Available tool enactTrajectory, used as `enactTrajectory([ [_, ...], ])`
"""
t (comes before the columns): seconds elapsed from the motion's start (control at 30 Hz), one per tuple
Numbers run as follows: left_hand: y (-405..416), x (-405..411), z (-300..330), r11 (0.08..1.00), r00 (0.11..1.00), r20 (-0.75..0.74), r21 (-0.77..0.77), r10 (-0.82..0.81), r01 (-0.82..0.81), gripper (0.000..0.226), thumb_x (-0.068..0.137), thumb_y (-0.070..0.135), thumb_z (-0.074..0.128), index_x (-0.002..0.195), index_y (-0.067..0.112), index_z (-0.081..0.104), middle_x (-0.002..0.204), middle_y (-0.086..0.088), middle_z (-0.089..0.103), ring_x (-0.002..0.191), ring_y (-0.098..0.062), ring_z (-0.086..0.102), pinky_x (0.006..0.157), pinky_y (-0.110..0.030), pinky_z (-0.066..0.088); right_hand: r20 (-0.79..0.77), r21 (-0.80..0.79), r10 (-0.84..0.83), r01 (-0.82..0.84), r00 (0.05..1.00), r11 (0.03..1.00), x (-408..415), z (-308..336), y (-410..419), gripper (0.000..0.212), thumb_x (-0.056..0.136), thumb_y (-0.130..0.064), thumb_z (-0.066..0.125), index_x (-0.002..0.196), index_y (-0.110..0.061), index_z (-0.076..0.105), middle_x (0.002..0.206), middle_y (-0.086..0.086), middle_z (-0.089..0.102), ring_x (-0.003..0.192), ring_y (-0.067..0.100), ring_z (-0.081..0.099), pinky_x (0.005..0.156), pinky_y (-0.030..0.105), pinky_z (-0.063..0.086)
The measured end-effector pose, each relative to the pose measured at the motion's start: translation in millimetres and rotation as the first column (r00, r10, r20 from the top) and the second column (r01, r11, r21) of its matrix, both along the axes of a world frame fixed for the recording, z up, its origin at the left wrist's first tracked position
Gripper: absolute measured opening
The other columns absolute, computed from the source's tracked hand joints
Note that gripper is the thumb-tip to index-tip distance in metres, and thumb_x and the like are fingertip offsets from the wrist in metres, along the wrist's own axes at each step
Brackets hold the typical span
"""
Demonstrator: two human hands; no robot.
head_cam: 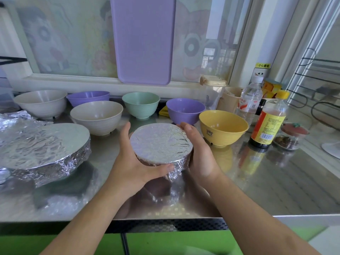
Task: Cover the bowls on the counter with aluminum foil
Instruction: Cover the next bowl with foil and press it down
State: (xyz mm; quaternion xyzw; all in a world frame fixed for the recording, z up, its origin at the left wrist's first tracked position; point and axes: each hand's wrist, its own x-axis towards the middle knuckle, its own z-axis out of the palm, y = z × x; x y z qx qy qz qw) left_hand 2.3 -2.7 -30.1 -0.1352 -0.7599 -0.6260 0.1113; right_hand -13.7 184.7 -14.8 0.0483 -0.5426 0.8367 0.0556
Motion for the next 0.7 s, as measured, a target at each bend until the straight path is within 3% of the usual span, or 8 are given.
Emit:
enactTrajectory([
  [0.13,1,3,-5,1.000,1.000,0.011,0.030,0.001,-0.001,0.158,0.042,0.042,0.108,0.162,0.043,0.005,0.140,0.040,0.037,0.123,0.031,0.038,0.094,-0.004,0.038,-0.019,-0.033,-0.113,0.112,0.993,0.993,-1,-3,-9,0.041,0.098,-0.042,0.063,0.124,-0.011,0.070,0.132,0.027,0.066,0.130,0.045,0.061,0.116,0.069,0.038],
  [0.33,5,9,-7,0.999,1.000,-0.010,0.036,0.028,-0.028,0.161,0.037,0.050,0.107,0.160,0.047,0.004,0.152,0.023,0.039,0.129,0.026,0.037,0.094,-0.003,0.038,0.002,-0.096,-0.286,0.285,0.958,0.954,-2,-2,-18,0.034,0.094,-0.028,0.060,0.113,-0.003,0.075,0.120,0.025,0.072,0.118,0.043,0.067,0.104,0.054,0.051],
  [0.4,6,10,-7,0.999,0.999,-0.007,0.041,0.033,-0.033,0.163,0.033,0.054,0.105,0.158,0.049,0.001,0.153,0.022,0.039,0.130,0.024,0.039,0.099,-0.007,0.039,0.053,-0.171,-0.270,0.275,0.961,0.946,-3,-3,-20,0.025,0.098,-0.022,0.059,0.106,-0.006,0.077,0.109,0.021,0.074,0.109,0.040,0.070,0.096,0.048,0.053],
  [0.5,7,11,-9,0.998,1.000,0.012,0.063,0.020,-0.021,0.164,0.033,0.050,0.106,0.157,0.054,-0.001,0.155,0.020,0.040,0.135,0.015,0.044,0.108,-0.020,0.043,0.072,-0.224,-0.227,0.238,0.971,0.945,-4,-3,-22,0.023,0.099,-0.022,0.060,0.103,-0.010,0.079,0.108,0.016,0.074,0.107,0.035,0.070,0.095,0.047,0.052],
  [0.63,9,11,-12,0.995,1.000,0.020,0.096,0.007,-0.009,0.167,0.038,0.040,0.109,0.160,0.049,-0.005,0.156,0.020,0.039,0.132,0.019,0.045,0.094,-0.004,0.044,0.062,-0.206,-0.143,0.153,0.988,0.967,-4,-7,-17,0.028,0.102,-0.030,0.057,0.112,-0.006,0.069,0.112,0.021,0.069,0.109,0.038,0.066,0.096,0.049,0.048],
  [0.7,7,11,-13,0.995,1.000,0.024,0.103,-0.003,0.001,0.167,0.040,0.037,0.108,0.160,0.045,-0.007,0.156,0.019,0.037,0.130,0.024,0.041,0.096,-0.001,0.041,0.029,-0.141,-0.091,0.095,0.995,0.985,0,-10,-7,0.045,0.104,-0.039,0.055,0.127,-0.001,0.061,0.129,0.026,0.067,0.125,0.041,0.063,0.108,0.053,0.046],
])
